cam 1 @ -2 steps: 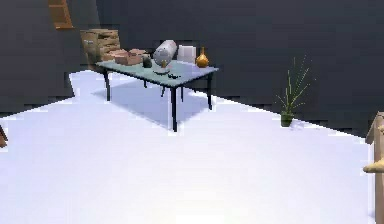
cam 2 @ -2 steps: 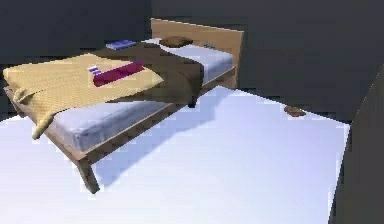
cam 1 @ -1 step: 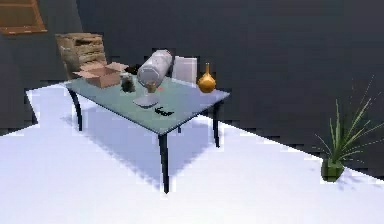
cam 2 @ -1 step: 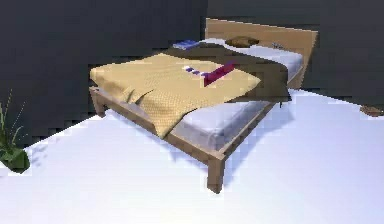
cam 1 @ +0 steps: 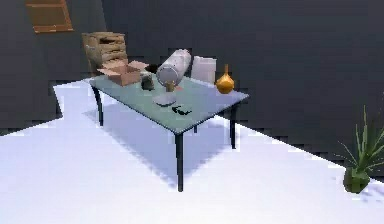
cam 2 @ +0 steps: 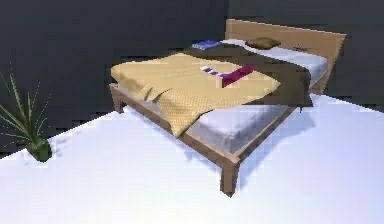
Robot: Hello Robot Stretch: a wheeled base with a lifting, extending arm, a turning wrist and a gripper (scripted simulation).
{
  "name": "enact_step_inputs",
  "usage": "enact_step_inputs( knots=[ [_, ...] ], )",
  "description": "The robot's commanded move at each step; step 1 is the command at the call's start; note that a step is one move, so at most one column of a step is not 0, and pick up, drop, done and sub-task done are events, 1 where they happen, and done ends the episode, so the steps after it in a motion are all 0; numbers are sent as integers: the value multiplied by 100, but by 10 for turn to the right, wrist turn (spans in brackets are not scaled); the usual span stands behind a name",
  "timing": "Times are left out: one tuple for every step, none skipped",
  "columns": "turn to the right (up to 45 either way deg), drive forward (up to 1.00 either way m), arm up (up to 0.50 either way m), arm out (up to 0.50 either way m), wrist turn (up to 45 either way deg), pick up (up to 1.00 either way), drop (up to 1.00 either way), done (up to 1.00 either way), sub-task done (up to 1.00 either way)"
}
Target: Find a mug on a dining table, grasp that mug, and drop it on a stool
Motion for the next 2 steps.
enact_step_inputs(
  knots=[
    [0, 40, 0, 0, 0, 0, 0, 0, 0],
    [0, 35, 0, 0, 0, 0, 0, 0, 0]
  ],
)
